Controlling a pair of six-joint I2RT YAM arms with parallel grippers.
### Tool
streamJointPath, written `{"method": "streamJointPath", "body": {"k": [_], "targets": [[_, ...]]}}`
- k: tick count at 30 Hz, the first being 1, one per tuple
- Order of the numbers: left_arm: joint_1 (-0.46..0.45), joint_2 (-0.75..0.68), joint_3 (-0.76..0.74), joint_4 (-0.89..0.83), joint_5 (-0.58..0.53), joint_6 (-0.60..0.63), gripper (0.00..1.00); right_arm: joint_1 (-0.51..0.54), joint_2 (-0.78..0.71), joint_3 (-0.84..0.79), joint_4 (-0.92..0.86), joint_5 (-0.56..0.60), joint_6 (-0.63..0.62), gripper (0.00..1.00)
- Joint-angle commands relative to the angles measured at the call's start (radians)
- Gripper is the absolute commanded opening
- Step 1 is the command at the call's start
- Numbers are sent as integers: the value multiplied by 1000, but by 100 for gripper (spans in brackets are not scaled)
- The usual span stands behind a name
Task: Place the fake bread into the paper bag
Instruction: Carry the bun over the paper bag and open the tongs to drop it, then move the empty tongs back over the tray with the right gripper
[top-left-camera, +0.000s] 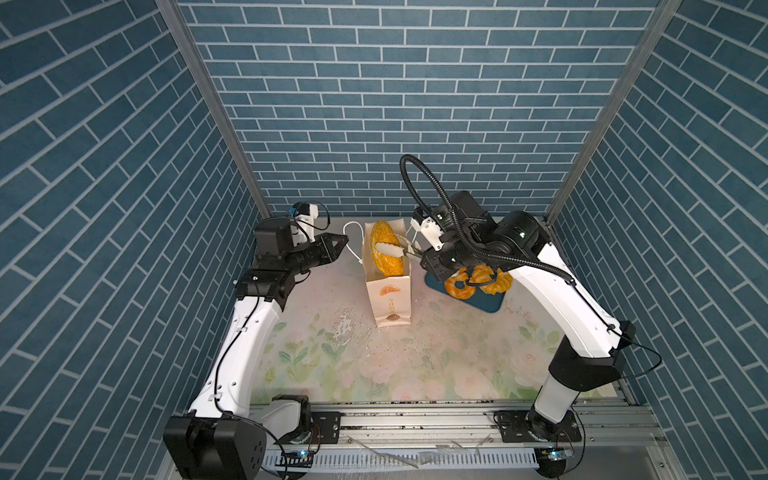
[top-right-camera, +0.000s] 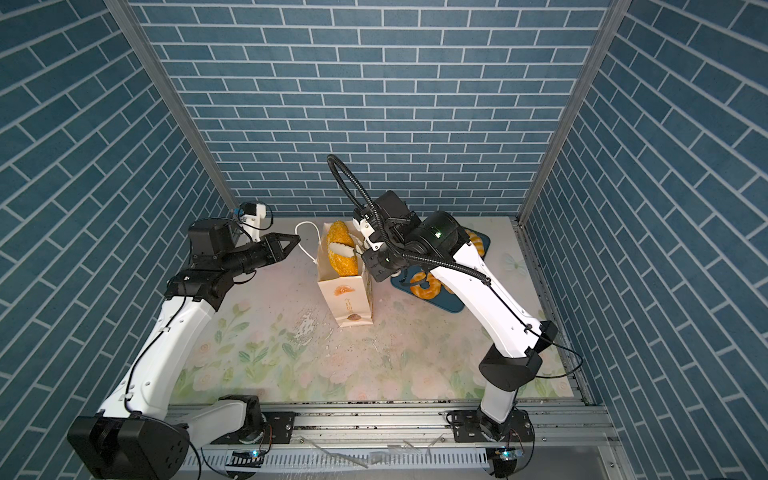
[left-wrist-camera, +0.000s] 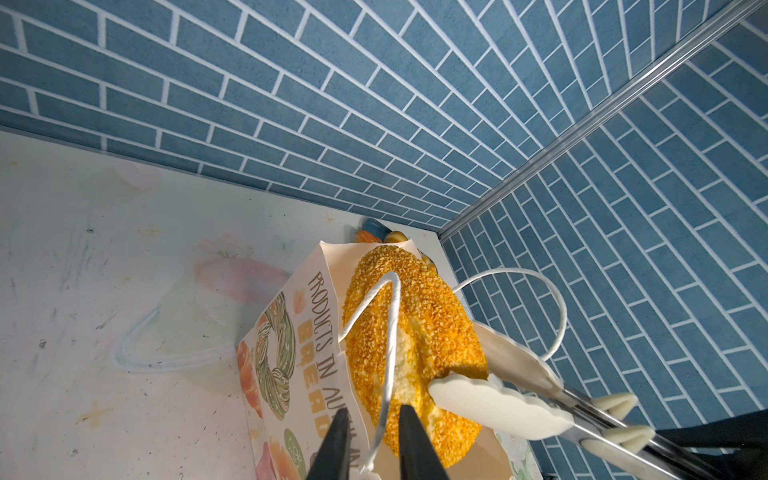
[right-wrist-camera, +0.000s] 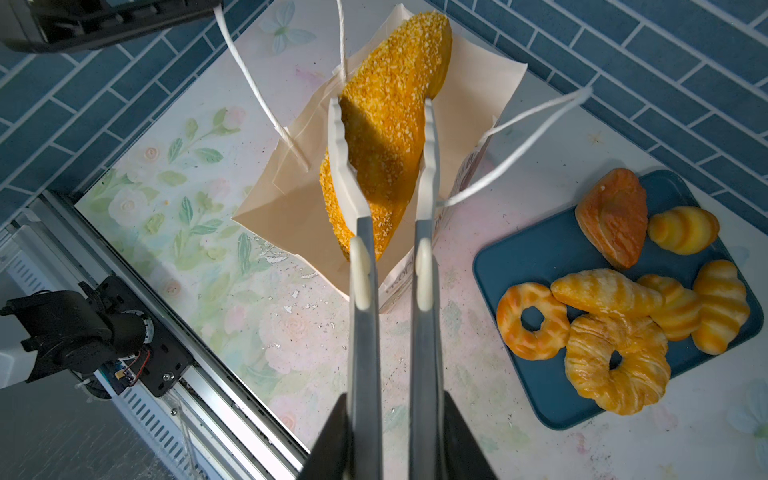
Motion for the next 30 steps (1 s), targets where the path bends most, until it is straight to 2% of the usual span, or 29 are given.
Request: {"method": "streamJointPath", "body": {"k": [1,12,22,30], "targets": [[-6,1,-13,15,-1,5,23,10,-1,61,12,27,-21,37],[-18,3,-11,20,-4,3,29,26,53,143,-30,46,-54,47],[-20,11,-12,22,-3,4,25,27,-17,139,103,88,-66,41],[-20,-3,4,-24,-32,39,26,17,-113,60,215,266,-79,39]]}}
